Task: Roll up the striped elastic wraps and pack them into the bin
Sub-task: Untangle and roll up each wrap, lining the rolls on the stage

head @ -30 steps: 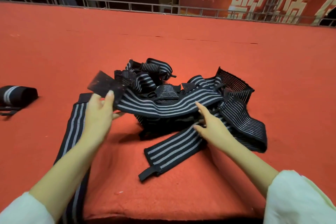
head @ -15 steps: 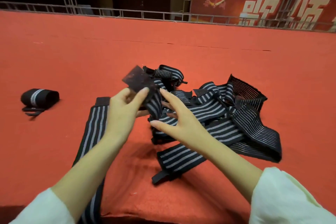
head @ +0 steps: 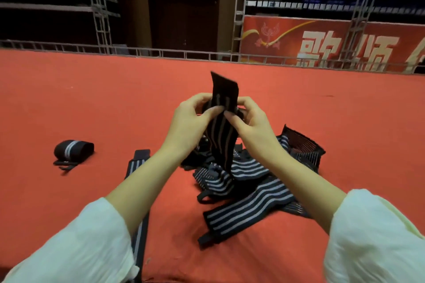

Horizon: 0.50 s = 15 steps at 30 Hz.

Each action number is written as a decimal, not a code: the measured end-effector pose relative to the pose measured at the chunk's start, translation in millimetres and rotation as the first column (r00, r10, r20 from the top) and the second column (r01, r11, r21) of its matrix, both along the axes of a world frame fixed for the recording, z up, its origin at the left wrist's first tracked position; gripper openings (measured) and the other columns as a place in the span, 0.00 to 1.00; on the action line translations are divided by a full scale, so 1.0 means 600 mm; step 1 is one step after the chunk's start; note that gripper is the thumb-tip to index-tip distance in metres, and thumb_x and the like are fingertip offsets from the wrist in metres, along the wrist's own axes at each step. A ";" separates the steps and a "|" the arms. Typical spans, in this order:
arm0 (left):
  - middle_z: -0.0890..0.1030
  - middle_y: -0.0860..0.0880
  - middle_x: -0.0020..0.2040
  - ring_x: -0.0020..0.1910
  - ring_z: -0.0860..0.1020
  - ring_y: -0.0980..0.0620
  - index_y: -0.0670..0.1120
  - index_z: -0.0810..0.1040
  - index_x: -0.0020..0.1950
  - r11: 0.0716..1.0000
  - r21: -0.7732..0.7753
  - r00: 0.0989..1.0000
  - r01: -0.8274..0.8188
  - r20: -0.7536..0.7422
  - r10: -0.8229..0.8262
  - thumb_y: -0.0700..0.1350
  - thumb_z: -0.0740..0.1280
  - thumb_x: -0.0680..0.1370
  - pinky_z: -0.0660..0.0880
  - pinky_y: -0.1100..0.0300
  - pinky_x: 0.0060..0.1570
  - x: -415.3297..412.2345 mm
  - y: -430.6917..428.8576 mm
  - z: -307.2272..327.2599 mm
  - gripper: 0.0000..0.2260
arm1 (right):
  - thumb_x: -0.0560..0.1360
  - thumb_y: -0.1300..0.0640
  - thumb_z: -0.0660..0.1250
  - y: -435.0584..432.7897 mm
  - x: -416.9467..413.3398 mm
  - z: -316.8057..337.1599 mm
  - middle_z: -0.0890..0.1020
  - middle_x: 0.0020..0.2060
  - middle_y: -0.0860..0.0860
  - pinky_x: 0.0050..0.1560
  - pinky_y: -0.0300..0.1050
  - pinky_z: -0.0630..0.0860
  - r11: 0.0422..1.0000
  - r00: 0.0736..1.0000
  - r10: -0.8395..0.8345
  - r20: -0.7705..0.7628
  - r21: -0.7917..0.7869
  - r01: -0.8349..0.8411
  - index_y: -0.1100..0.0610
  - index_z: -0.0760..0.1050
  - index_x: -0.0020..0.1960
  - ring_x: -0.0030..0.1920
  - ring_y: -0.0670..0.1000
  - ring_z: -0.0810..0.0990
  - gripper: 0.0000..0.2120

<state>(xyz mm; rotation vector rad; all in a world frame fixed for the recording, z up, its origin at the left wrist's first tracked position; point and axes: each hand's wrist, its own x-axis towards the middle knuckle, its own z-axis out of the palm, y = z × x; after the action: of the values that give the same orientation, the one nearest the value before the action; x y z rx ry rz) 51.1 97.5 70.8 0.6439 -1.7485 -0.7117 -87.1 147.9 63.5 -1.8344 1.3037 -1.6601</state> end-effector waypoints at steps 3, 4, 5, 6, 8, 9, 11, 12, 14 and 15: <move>0.83 0.51 0.40 0.41 0.78 0.58 0.45 0.82 0.45 0.998 -0.069 0.999 -0.005 -0.047 0.002 0.41 0.72 0.74 0.75 0.58 0.46 0.016 0.022 0.060 0.02 | 0.78 0.63 0.65 0.025 0.001 0.069 0.83 0.43 0.57 0.44 0.52 0.78 0.999 1.000 -0.008 0.015 -0.040 0.008 0.56 0.72 0.49 0.44 0.54 0.83 0.04; 0.83 0.49 0.39 0.40 0.77 0.57 0.44 0.82 0.44 0.995 -0.099 0.998 -0.016 -0.062 0.009 0.41 0.72 0.74 0.75 0.56 0.44 0.022 0.029 0.082 0.02 | 0.77 0.63 0.66 0.035 0.003 0.096 0.83 0.42 0.58 0.41 0.52 0.78 0.998 1.000 -0.005 0.004 -0.064 0.005 0.56 0.71 0.48 0.42 0.54 0.83 0.05; 0.82 0.48 0.38 0.39 0.76 0.57 0.44 0.81 0.43 0.991 -0.134 0.997 -0.030 -0.075 0.020 0.42 0.72 0.74 0.74 0.56 0.43 0.028 0.038 0.105 0.02 | 0.77 0.63 0.67 0.045 0.007 0.124 0.82 0.41 0.58 0.39 0.51 0.78 0.996 1.000 0.010 -0.006 -0.090 -0.011 0.57 0.71 0.47 0.41 0.53 0.83 0.05; 0.81 0.49 0.37 0.38 0.75 0.57 0.43 0.81 0.42 0.984 -0.173 0.996 -0.047 -0.087 0.032 0.42 0.73 0.73 0.73 0.57 0.42 0.035 0.046 0.130 0.03 | 0.76 0.64 0.67 0.056 0.014 0.151 0.82 0.40 0.58 0.37 0.49 0.78 0.993 0.999 0.032 -0.010 -0.115 -0.033 0.58 0.71 0.47 0.39 0.52 0.82 0.05; 0.80 0.49 0.36 0.38 0.75 0.57 0.43 0.81 0.42 0.965 -0.252 0.993 -0.072 -0.111 0.045 0.43 0.73 0.73 0.73 0.57 0.41 0.051 0.068 0.184 0.05 | 0.76 0.65 0.66 0.078 0.031 0.204 0.80 0.38 0.55 0.31 0.43 0.77 0.982 0.996 0.086 -0.003 -0.168 -0.086 0.58 0.71 0.46 0.36 0.47 0.81 0.05; 0.81 0.47 0.37 0.38 0.76 0.56 0.42 0.81 0.42 0.955 -0.285 0.991 -0.085 -0.121 0.053 0.44 0.73 0.72 0.74 0.55 0.42 0.061 0.080 0.211 0.06 | 0.77 0.65 0.66 0.089 0.042 0.228 0.79 0.37 0.53 0.28 0.40 0.76 0.975 0.993 0.118 0.009 -0.190 -0.114 0.57 0.71 0.46 0.35 0.45 0.80 0.05; 0.83 0.44 0.40 0.40 0.80 0.52 0.40 0.82 0.43 0.930 -0.347 0.988 -0.120 -0.133 0.078 0.48 0.73 0.71 0.77 0.48 0.46 0.085 0.104 0.260 0.10 | 0.77 0.64 0.66 0.110 0.064 0.271 0.80 0.36 0.51 0.26 0.38 0.75 0.957 0.977 0.206 0.055 -0.220 -0.189 0.56 0.71 0.46 0.34 0.44 0.81 0.05; 0.84 0.44 0.41 0.42 0.82 0.48 0.40 0.82 0.44 0.916 -0.377 0.987 -0.135 -0.135 0.090 0.49 0.73 0.71 0.79 0.46 0.47 0.098 0.116 0.280 0.12 | 0.77 0.63 0.66 0.118 0.075 0.288 0.81 0.35 0.50 0.27 0.39 0.75 0.944 0.963 0.258 0.083 -0.232 -0.233 0.56 0.71 0.46 0.34 0.44 0.82 0.05; 0.84 0.46 0.42 0.43 0.83 0.50 0.41 0.82 0.45 0.883 -0.433 0.981 -0.183 -0.139 0.135 0.50 0.73 0.71 0.79 0.49 0.49 0.124 0.130 0.310 0.12 | 0.77 0.62 0.66 0.126 0.096 0.309 0.83 0.35 0.49 0.28 0.41 0.77 0.917 0.930 0.347 0.124 -0.251 -0.309 0.56 0.72 0.47 0.36 0.47 0.84 0.03; 0.83 0.48 0.41 0.42 0.82 0.53 0.43 0.81 0.45 0.866 -0.453 0.976 -0.212 -0.142 0.165 0.50 0.74 0.71 0.79 0.52 0.48 0.137 0.133 0.317 0.12 | 0.77 0.62 0.66 0.125 0.108 0.313 0.83 0.35 0.48 0.28 0.41 0.77 0.907 0.916 0.377 0.138 -0.254 -0.335 0.56 0.72 0.48 0.36 0.47 0.84 0.03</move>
<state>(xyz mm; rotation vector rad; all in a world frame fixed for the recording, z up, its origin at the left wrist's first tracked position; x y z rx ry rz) 133.0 177.2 260.7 0.4278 -1.6539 -0.1656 -22.2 222.9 251.2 -1.8517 0.6727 -1.7725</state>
